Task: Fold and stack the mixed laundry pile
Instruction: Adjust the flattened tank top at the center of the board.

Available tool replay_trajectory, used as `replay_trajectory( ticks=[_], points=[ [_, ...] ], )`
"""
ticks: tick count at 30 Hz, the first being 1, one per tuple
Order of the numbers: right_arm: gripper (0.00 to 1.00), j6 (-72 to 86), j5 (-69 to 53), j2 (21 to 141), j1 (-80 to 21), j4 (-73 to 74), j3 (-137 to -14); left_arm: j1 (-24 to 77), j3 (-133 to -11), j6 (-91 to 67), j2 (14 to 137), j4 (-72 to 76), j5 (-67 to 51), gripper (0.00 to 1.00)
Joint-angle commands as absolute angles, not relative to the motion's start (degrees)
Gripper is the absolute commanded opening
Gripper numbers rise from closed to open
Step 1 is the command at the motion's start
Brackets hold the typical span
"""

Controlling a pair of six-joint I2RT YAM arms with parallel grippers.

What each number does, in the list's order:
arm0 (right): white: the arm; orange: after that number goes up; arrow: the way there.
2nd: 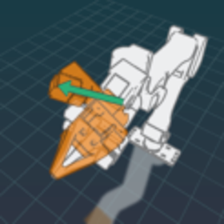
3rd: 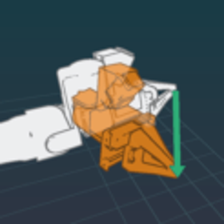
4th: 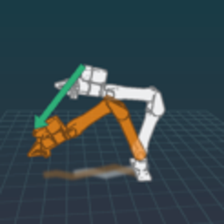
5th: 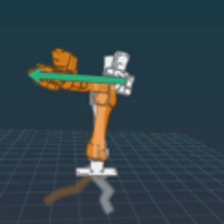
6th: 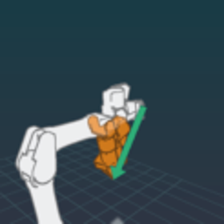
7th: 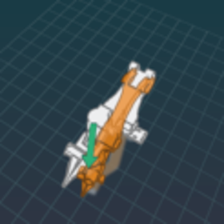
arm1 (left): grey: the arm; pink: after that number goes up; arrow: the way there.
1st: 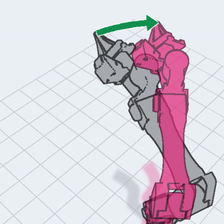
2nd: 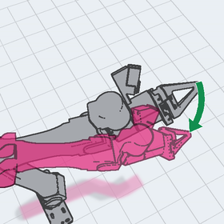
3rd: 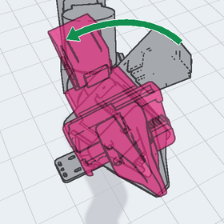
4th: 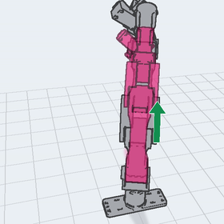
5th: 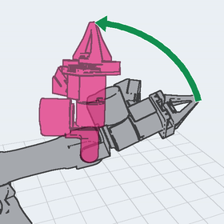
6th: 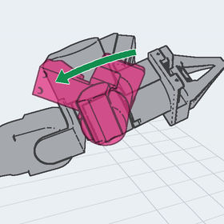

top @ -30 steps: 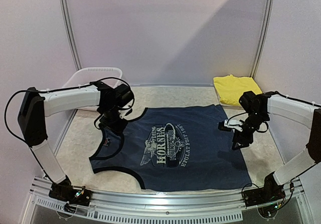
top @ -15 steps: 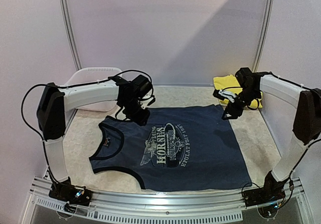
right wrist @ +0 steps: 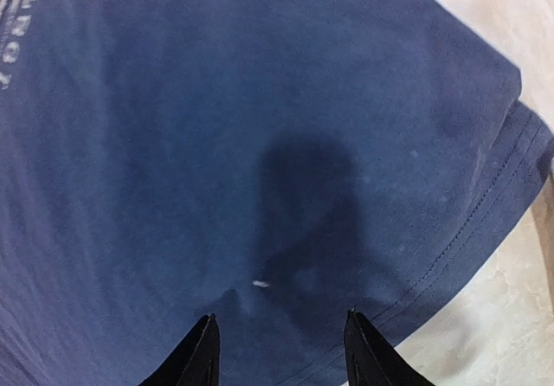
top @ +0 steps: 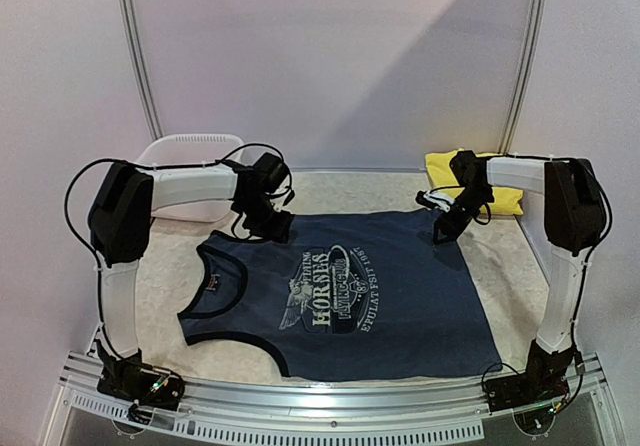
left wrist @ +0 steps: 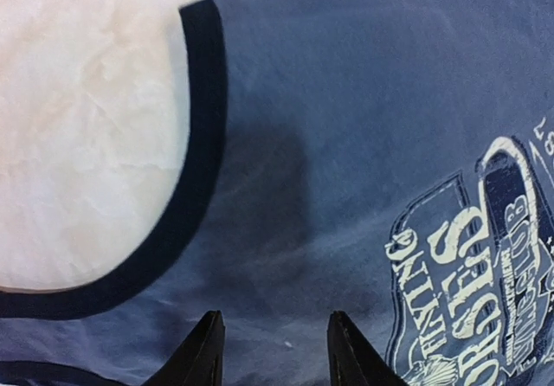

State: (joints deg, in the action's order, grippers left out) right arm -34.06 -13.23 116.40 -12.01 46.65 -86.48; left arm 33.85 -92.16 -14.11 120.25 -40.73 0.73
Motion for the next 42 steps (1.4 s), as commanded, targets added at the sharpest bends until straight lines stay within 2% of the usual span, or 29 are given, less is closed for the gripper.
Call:
replay_trajectory(
  ticks=[1,4,9,16,20,25,30,36,42],
  points=[
    [0.5,-33.0,-11.0,121.2,-11.1,48.5,-89.2,34.0,-86.6,-16.4,118.7,-38.7,-2.2,0.42],
    [0.51,-33.0,-10.6,120.7,-11.1,47.5,-86.4,34.0,-78.0,-18.3,113.3,-38.5,-0.4,0.42],
    [0.52,-33.1,-10.5,117.9,-11.0,46.0,-82.6,34.6,-63.4,-21.1,96.0,-38.2,3.9,0.42],
    [0.52,-32.0,-12.0,116.7,-10.8,46.0,-82.7,36.3,-46.6,-33.5,75.9,-45.1,6.6,0.42],
    [0.53,-32.2,-11.5,116.2,-10.8,45.8,-82.5,36.9,-40.3,-37.1,73.2,-47.5,9.3,0.35],
    [0.53,-32.0,-12.1,115.0,-10.8,46.2,-82.3,36.4,-38.9,-42.0,76.0,-49.7,9.6,0.25],
    [0.53,-32.2,-12.6,113.4,-10.8,46.3,-82.2,35.6,-35.4,-46.8,79.3,-49.7,11.0,0.26],
    [0.53,-32.7,-12.9,111.8,-10.7,47.1,-82.9,35.7,-28.9,-53.1,79.8,-47.1,5.0,0.28],
    [0.54,-33.7,-13.6,110.6,-10.7,48.5,-84.9,37.8,-18.9,-62.6,69.6,-45.7,0.4,0.26]
  ],
)
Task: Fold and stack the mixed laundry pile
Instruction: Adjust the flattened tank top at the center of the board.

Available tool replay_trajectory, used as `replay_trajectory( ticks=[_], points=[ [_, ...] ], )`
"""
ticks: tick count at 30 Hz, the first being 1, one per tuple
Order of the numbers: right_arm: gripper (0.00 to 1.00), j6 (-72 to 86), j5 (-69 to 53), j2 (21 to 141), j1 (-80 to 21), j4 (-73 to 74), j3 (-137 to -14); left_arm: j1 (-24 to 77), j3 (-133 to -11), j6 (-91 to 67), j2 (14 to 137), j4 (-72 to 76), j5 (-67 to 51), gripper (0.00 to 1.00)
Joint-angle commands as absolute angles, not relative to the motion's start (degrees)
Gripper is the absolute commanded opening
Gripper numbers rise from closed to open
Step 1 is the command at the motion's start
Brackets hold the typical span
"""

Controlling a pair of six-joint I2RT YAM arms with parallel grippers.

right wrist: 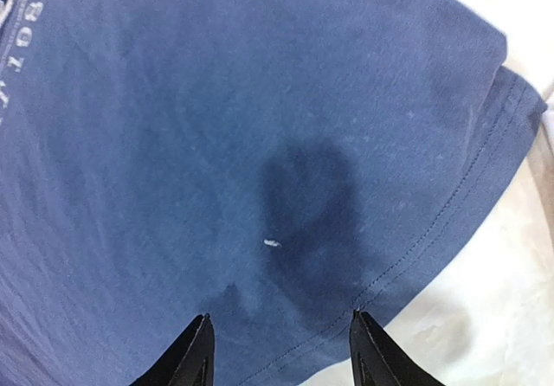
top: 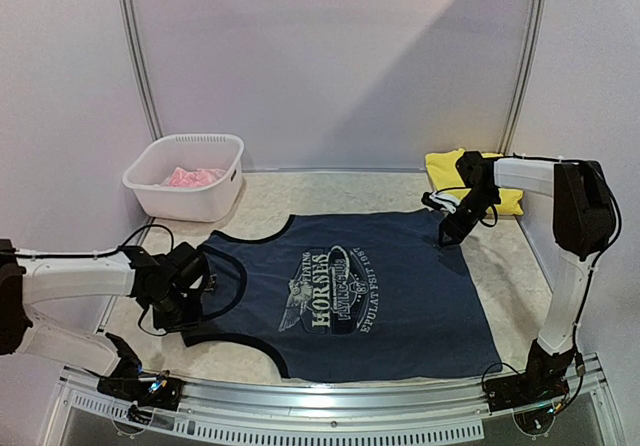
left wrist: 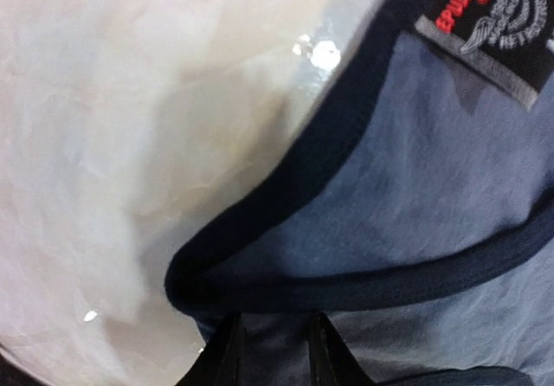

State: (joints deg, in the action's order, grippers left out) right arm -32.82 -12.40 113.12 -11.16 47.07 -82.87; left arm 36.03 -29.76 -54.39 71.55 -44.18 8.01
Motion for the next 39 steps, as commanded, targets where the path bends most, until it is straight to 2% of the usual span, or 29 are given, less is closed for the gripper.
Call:
replay_trajectory(
  ticks=[1,7,9,12,17,23,30,39],
  points=[
    [0.54,-33.9,-13.5,110.7,-10.7,48.7,-85.5,38.2,-17.8,-64.5,67.1,-46.4,0.4,0.26],
    [0.54,-34.9,-11.4,113.4,-9.8,47.8,-92.0,39.6,-17.9,-70.0,58.4,-51.7,1.9,0.24],
    [0.55,-34.0,-11.3,114.5,-9.4,46.6,-94.2,40.9,-24.9,-68.1,57.8,-57.1,6.9,0.24],
    [0.54,-33.0,-10.7,116.7,-9.3,45.2,-97.7,41.3,-38.9,-60.4,61.1,-62.0,15.2,0.3],
    [0.51,-32.8,-8.3,122.1,-9.3,44.6,-103.4,40.8,-63.3,-40.6,80.5,-61.5,24.5,0.39],
    [0.45,-32.5,-5.6,127.8,-9.2,45.6,-107.6,38.7,-85.7,-28.6,103.2,-49.2,18.9,0.43],
    [0.45,-31.6,-5.8,127.7,-9.2,46.7,-106.6,33.0,-107.7,-25.7,124.1,-44.0,7.8,0.46],
    [0.46,-32.0,-4.7,127.5,-9.3,46.0,-106.0,27.8,-126.3,-25.2,140.3,-44.5,-0.9,0.48]
  ],
)
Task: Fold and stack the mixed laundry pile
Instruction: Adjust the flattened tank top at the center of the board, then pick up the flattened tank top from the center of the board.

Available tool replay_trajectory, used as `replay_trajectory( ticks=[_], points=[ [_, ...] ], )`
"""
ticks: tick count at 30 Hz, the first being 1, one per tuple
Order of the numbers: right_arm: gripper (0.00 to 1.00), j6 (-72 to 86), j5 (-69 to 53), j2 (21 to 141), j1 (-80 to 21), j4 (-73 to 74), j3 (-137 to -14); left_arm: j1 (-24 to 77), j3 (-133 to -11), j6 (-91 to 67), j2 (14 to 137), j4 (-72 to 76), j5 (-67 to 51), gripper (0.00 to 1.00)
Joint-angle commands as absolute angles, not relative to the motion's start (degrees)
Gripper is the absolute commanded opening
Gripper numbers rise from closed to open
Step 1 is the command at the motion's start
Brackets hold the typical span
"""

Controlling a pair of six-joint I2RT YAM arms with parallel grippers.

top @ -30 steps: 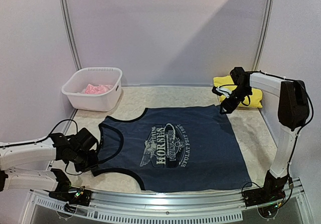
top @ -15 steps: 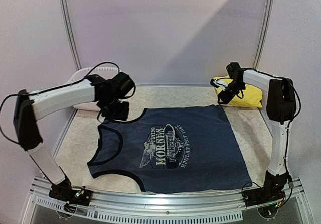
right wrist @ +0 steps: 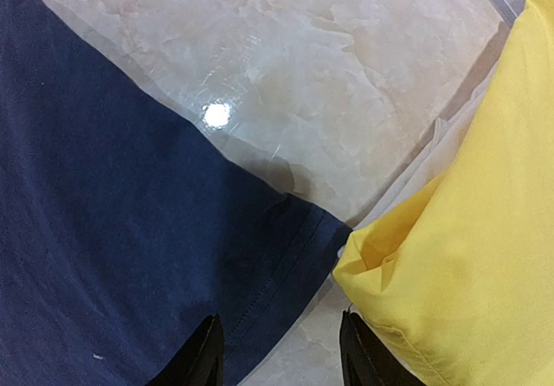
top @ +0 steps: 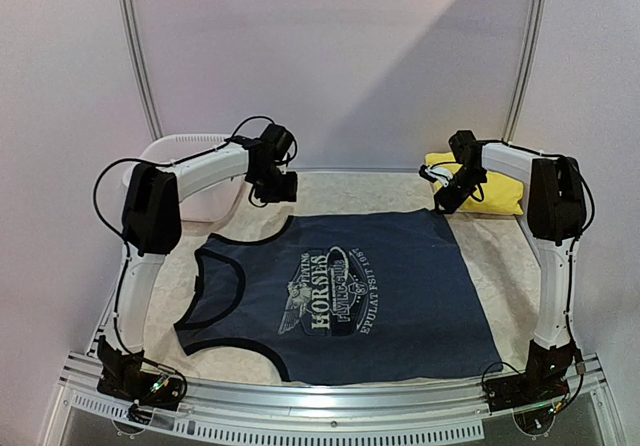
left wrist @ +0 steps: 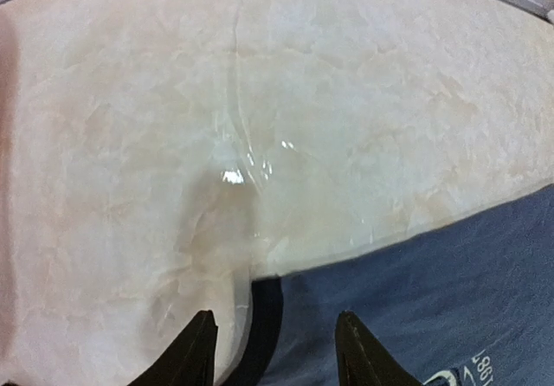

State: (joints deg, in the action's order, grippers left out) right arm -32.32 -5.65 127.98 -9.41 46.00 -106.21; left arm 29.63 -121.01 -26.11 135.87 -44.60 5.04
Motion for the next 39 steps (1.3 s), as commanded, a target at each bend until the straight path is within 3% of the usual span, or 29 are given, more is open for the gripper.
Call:
replay_trajectory(
  ticks=[1,15,19,26,39],
  points=[
    [0.46,-31.9,-4.8,127.5,-9.2,46.1,-105.9,27.5,-126.8,-25.2,141.1,-44.1,-2.0,0.48],
    [0.47,-32.7,-3.9,128.8,-9.2,45.7,-107.6,26.7,-127.0,-23.4,147.9,-43.0,-6.8,0.42],
    [0.47,-32.9,-3.7,130.0,-9.2,45.7,-109.2,26.6,-125.5,-23.3,148.0,-41.5,-7.2,0.32],
    [0.49,-35.4,-4.3,133.6,-9.2,46.8,-114.8,26.3,-122.5,-22.7,146.7,-38.9,-7.3,0.0],
    [0.46,-44.4,-2.5,144.0,-9.2,52.7,-127.2,25.7,-117.1,-19.2,141.4,-38.7,-0.5,0.0]
  ],
)
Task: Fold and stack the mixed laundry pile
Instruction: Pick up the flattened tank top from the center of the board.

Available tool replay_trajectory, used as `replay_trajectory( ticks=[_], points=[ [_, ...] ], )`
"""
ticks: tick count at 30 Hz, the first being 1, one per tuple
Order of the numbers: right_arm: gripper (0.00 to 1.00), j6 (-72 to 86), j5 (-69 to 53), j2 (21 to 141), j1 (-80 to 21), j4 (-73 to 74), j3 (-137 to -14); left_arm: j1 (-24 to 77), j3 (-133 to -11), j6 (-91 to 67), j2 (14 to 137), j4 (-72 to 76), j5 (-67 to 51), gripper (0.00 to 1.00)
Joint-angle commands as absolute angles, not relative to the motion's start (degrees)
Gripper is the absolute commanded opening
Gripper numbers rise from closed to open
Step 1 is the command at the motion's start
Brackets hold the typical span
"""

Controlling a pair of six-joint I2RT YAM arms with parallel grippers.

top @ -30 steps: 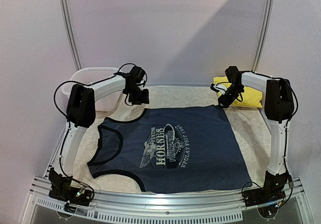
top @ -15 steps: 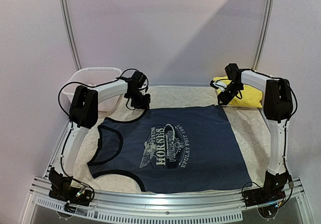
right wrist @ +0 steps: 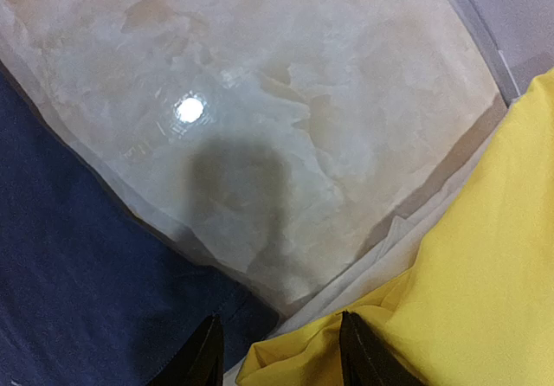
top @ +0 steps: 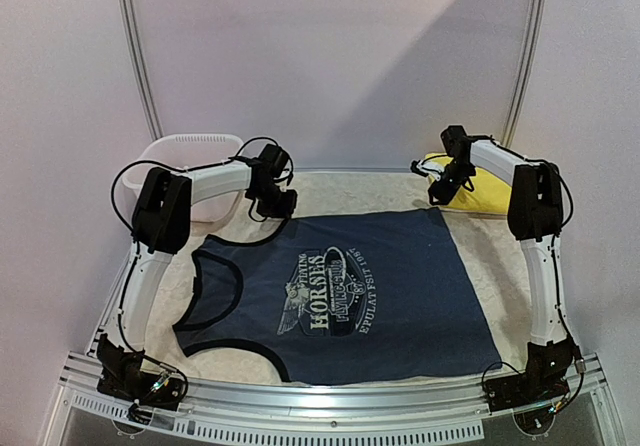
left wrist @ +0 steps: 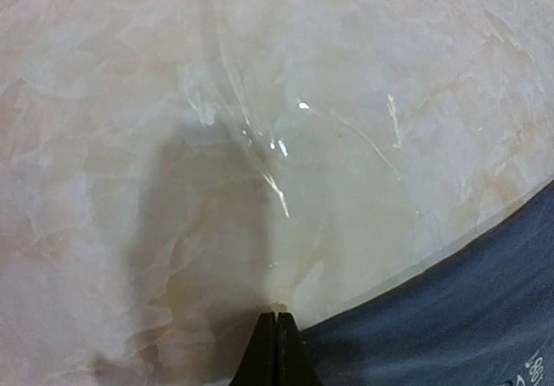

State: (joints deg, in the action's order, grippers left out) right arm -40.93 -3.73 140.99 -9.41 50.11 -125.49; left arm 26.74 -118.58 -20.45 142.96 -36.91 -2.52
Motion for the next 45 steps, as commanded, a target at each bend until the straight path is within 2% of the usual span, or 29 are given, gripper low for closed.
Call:
replay_trajectory(
  ticks=[1,11,15,24,29,34,38,40,45],
  points=[
    [0.46,-44.9,-2.4,144.5,-9.2,52.9,-127.6,25.7,-117.2,-19.3,141.5,-38.6,-0.8,0.0],
    [0.48,-48.5,-0.5,149.4,-9.2,54.4,-132.7,25.8,-116.4,-19.5,141.2,-37.2,-3.1,0.0],
    [0.45,-50.2,-2.9,152.1,-9.2,60.0,-136.5,25.8,-116.3,-19.2,141.2,-37.1,-3.6,0.0],
    [0.44,-59.6,-7.0,156.5,-9.2,71.4,-140.4,25.8,-116.6,-18.9,141.2,-36.8,-4.8,0.0],
    [0.38,-61.8,-8.0,157.0,-9.2,72.0,-140.6,25.8,-116.4,-18.9,141.0,-36.8,-5.0,0.0],
    [0.25,-61.7,-10.5,156.5,-9.4,71.3,-140.6,25.8,-116.6,-19.0,141.2,-36.7,-5.3,0.0],
    [0.13,-60.4,-12.6,155.6,-9.9,70.0,-140.6,25.8,-116.7,-19.0,141.1,-36.5,-5.3,0.0],
    [0.01,-59.0,-13.9,154.7,-10.0,68.9,-140.5,25.8,-116.7,-18.8,140.9,-36.4,-5.3,0.0],
    [0.0,-54.4,-15.6,149.9,-10.0,65.5,-139.4,25.8,-116.6,-18.7,140.2,-35.9,-5.4,0.0]
  ],
)
